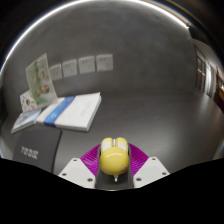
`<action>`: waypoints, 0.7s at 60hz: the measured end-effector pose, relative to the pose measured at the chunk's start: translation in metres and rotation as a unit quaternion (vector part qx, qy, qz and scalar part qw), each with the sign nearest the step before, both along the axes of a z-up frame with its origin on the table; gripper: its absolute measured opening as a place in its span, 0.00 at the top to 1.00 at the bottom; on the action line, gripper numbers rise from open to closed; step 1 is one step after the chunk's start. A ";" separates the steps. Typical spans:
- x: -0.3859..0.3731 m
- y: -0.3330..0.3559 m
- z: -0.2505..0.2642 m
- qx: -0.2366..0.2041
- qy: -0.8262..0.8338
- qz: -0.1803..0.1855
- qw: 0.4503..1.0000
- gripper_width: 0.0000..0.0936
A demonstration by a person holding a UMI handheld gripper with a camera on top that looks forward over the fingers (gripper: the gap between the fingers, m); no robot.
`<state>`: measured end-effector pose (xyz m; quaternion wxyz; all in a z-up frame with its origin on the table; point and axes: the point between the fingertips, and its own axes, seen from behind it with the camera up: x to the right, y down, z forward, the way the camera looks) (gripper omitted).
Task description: Arrange mouse
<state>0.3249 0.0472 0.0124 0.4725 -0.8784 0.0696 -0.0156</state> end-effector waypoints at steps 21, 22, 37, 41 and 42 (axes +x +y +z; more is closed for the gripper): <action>-0.262 -0.019 0.158 0.141 -0.044 0.031 0.988 0.61; -0.279 -0.019 0.151 0.136 -0.044 0.041 0.989 0.61; -0.361 -0.013 0.000 0.011 -0.039 0.048 0.998 0.61; -0.358 -0.014 -0.013 -0.010 -0.036 0.043 0.998 0.61; -0.358 -0.014 -0.016 -0.014 -0.036 0.044 0.998 0.61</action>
